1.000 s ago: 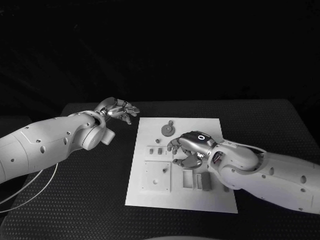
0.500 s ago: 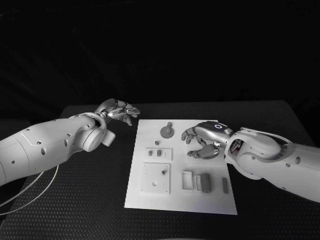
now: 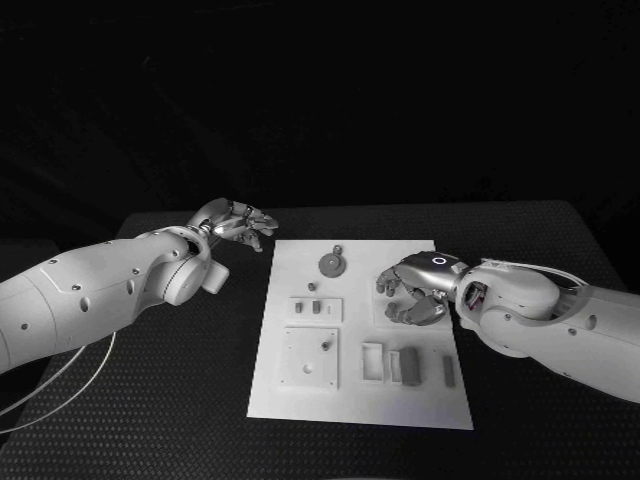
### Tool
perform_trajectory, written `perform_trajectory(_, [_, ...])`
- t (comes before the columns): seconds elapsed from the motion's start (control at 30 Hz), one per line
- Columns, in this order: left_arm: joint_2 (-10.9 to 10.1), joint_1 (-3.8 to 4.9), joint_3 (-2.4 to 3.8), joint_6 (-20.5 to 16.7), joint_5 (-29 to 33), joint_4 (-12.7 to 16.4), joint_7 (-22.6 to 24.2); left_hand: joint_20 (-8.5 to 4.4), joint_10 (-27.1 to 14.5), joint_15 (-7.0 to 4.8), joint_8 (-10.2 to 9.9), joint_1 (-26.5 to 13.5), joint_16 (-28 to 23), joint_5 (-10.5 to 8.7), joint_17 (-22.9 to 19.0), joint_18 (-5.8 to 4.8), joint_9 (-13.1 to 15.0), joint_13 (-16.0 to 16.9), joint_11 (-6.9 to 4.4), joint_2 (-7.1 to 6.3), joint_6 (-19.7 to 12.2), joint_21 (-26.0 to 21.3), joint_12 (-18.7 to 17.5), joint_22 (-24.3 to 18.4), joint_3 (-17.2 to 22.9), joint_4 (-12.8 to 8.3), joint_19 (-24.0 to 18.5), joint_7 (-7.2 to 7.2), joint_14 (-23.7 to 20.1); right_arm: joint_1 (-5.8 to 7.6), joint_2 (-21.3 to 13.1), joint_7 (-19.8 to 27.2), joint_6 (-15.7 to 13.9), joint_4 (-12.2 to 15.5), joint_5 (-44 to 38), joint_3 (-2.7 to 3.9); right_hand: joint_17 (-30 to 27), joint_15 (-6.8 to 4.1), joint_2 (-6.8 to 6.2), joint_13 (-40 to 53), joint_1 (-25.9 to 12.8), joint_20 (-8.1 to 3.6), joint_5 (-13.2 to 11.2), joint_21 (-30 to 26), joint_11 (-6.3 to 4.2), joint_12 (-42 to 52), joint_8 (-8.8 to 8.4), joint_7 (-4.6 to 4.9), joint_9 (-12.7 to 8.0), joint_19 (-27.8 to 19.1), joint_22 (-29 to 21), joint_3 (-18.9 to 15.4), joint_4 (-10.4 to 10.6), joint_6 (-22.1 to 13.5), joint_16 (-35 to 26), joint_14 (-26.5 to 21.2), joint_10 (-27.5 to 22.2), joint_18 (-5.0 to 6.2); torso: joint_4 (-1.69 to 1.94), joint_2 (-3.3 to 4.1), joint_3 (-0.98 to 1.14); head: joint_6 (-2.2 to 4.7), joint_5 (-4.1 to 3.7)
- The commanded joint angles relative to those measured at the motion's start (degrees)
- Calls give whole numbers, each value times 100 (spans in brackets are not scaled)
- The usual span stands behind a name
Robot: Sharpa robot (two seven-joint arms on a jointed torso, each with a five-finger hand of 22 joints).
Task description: Assemble the parts on the task board
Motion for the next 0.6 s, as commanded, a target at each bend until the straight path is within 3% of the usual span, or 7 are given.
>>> perform_trajectory(0.03, [6,6,3,49,43,1,85,4,-15,-2,22,-14,-35,19,7,70,8,6,5,10,-15,-19,18,-9,-39,2,29,1,43,-31,28,-55,243,-35,-252,-1,11,-9,-5,-2,68,0,10,-15,-6,26,29,20,9,-40,78,21,20,47,15,-33,-5,167,15,6,-1,-6,-16])
perform_trajectory(0.2, [-2,6,3,33,43,2,71,4,-16,-2,23,-15,-36,19,8,70,8,7,5,12,-16,-20,18,-9,-40,2,29,1,43,-63,60,-114,240,-113,-333,-15,24,-40,116,23,196,-12,8,7,-39,77,70,11,15,-13,93,39,-53,78,44,-1,66,167,14,8,-10,-4,-2])
perform_trajectory(0.33, [-9,6,3,37,43,4,70,4,-19,-2,23,-15,-37,19,9,70,7,7,5,14,-18,-22,16,-9,-41,1,30,2,43,-73,80,-150,304,-143,-394,-21,24,-117,327,92,336,-28,4,28,-120,205,206,69,66,20,101,45,-163,297,52,46,291,167,8,12,-12,3,-7])
perform_trajectory(0.4, [-12,6,3,35,43,4,70,4,-20,-2,23,-15,-38,19,9,70,7,7,6,14,-19,-22,15,-9,-41,0,30,2,43,-91,84,-139,293,-134,-386,-23,14,-192,556,184,363,-20,5,19,-195,321,340,102,123,3,100,22,-232,538,27,46,482,167,6,7,-9,-10,-7])
perform_trajectory(0.6, [-14,6,3,45,43,2,68,4,-23,-2,23,-16,-38,19,11,70,6,7,6,17,-21,-24,13,-9,-42,1,31,2,44,-107,106,-97,219,-120,-359,-23,9,-314,837,412,300,-16,12,31,-326,512,439,32,173,26,102,-36,-344,778,5,100,763,167,7,3,-7,-23,-2])
